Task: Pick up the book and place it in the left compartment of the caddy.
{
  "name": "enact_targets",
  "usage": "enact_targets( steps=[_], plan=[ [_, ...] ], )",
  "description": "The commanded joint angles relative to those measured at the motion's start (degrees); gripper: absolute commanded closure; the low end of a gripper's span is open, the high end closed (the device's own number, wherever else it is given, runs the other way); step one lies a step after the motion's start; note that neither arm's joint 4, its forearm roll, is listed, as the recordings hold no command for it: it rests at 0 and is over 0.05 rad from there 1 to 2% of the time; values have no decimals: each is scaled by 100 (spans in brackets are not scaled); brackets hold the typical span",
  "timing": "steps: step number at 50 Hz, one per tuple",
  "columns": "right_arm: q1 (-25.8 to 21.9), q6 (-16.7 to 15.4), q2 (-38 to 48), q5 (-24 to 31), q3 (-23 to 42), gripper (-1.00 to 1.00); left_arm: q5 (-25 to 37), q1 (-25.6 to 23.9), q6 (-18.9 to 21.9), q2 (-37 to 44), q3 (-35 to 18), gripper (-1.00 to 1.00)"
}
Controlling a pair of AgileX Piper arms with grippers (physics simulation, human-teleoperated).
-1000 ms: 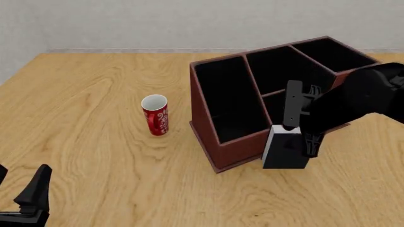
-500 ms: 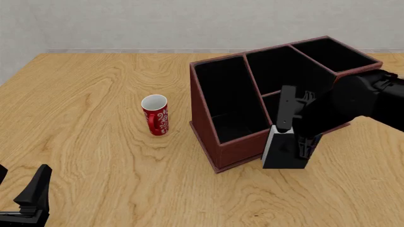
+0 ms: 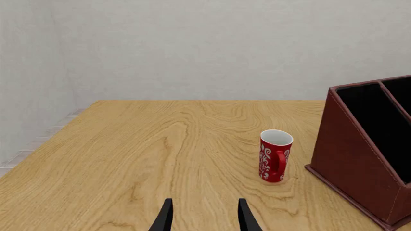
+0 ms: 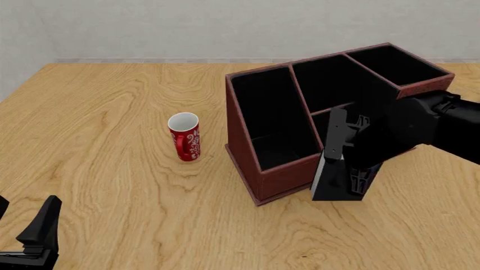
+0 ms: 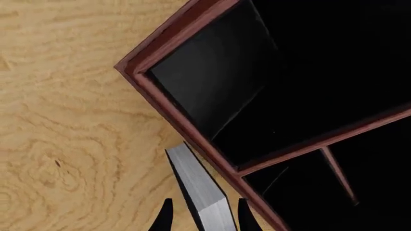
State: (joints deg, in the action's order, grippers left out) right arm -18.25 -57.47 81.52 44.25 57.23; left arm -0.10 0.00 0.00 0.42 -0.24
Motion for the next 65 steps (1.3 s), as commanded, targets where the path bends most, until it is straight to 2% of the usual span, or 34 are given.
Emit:
enact_targets(
  steps=[1, 33, 65],
  plan=[
    [-25, 36, -39, 57, -102, 100, 0, 0, 0, 0, 0, -100],
    [-240, 212, -304, 313, -175, 100, 0, 0, 0, 0, 0, -100],
    [-107, 130, -1560, 1096, -563, 100, 0, 0, 0, 0, 0, -100]
  ],
)
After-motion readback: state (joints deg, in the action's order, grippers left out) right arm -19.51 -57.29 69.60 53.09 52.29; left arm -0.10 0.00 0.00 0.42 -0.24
